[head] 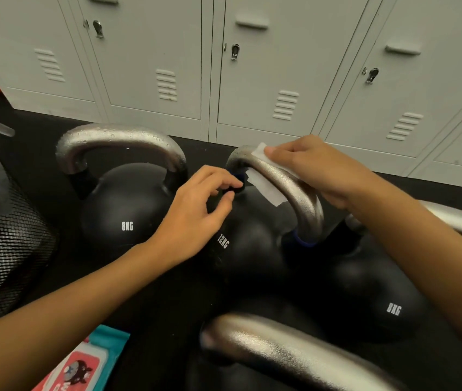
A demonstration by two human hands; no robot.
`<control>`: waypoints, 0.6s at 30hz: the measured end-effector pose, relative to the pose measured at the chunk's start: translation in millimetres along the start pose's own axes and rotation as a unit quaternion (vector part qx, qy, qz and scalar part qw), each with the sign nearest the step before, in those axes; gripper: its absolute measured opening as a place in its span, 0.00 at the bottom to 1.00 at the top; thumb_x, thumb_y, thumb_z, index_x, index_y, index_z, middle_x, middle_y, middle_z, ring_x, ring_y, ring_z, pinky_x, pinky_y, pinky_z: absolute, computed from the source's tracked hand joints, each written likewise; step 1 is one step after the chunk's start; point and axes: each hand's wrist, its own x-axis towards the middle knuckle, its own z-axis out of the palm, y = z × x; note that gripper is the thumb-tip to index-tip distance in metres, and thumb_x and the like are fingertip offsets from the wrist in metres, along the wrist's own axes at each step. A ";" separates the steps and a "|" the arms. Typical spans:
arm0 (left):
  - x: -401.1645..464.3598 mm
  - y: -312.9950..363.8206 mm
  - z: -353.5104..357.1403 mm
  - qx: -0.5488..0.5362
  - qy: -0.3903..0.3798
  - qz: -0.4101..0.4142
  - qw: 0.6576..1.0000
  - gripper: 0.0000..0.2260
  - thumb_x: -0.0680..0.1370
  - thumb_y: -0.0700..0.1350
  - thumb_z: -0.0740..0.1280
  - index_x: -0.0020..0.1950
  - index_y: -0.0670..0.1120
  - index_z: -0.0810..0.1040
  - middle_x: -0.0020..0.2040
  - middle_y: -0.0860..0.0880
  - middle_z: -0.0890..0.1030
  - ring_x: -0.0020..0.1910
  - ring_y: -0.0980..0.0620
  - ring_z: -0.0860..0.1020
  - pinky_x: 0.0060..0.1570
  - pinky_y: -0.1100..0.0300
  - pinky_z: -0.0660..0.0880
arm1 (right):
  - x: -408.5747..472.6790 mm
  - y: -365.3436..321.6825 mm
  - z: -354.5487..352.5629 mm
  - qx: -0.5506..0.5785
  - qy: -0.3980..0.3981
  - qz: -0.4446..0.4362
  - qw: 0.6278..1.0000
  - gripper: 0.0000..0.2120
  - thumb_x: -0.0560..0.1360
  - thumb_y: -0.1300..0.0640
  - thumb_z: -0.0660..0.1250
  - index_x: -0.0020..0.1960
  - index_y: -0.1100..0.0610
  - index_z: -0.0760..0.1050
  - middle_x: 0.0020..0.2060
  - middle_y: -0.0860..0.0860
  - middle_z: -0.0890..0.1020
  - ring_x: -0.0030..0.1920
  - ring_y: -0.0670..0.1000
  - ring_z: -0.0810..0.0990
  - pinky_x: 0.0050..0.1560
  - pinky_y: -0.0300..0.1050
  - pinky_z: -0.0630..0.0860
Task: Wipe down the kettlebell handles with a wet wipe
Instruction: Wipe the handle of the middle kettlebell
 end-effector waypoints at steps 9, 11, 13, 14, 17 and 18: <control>23.6 20.7 -2.7 -0.067 0.059 -0.052 0.995 0.09 0.78 0.35 0.65 0.56 0.45 0.79 0.52 0.53 0.77 0.53 0.56 0.77 0.52 0.66 0.74 | -7.8 7.5 -7.6 -0.082 0.004 -0.012 0.997 0.25 0.82 0.46 0.58 0.55 0.70 0.74 0.36 0.57 0.73 0.37 0.51 0.68 0.44 0.47 0.63; 30.1 23.2 -2.5 -0.082 0.076 -0.081 0.990 0.09 0.79 0.36 0.64 0.55 0.47 0.78 0.52 0.53 0.78 0.52 0.58 0.77 0.51 0.69 0.73 | 1.0 1.1 -1.3 -0.089 0.006 -0.019 0.996 0.25 0.82 0.45 0.58 0.54 0.69 0.75 0.35 0.61 0.74 0.37 0.51 0.69 0.43 0.47 0.65; 36.3 24.7 -3.4 -0.087 0.089 -0.096 0.988 0.09 0.79 0.37 0.64 0.55 0.49 0.77 0.52 0.53 0.78 0.52 0.60 0.77 0.50 0.71 0.72 | 5.5 -2.6 3.7 -0.107 0.013 -0.029 0.994 0.25 0.82 0.45 0.57 0.53 0.67 0.76 0.34 0.58 0.73 0.36 0.51 0.69 0.41 0.47 0.66; 38.7 25.4 -4.2 -0.088 0.093 -0.098 0.987 0.09 0.79 0.37 0.64 0.54 0.49 0.77 0.52 0.53 0.78 0.52 0.60 0.77 0.50 0.71 0.72 | 4.8 -2.5 5.2 -0.121 0.020 -0.036 0.992 0.24 0.83 0.45 0.56 0.53 0.66 0.76 0.34 0.57 0.74 0.36 0.50 0.69 0.40 0.46 0.66; 42.1 25.8 -5.9 -0.081 0.093 -0.088 0.988 0.09 0.79 0.37 0.64 0.55 0.49 0.77 0.51 0.56 0.77 0.52 0.61 0.76 0.50 0.71 0.72 | -9.9 3.2 8.3 -0.151 0.048 -0.068 0.985 0.17 0.82 0.47 0.58 0.59 0.58 0.78 0.44 0.57 0.82 0.44 0.50 0.78 0.46 0.47 0.71; 42.1 25.5 -5.6 -0.075 0.088 -0.081 0.990 0.09 0.79 0.37 0.64 0.55 0.48 0.77 0.51 0.56 0.77 0.53 0.61 0.76 0.52 0.69 0.73 | -18.0 5.7 10.1 -0.154 0.065 -0.079 0.983 0.15 0.82 0.48 0.60 0.62 0.54 0.78 0.49 0.54 0.83 0.50 0.50 0.79 0.49 0.46 0.71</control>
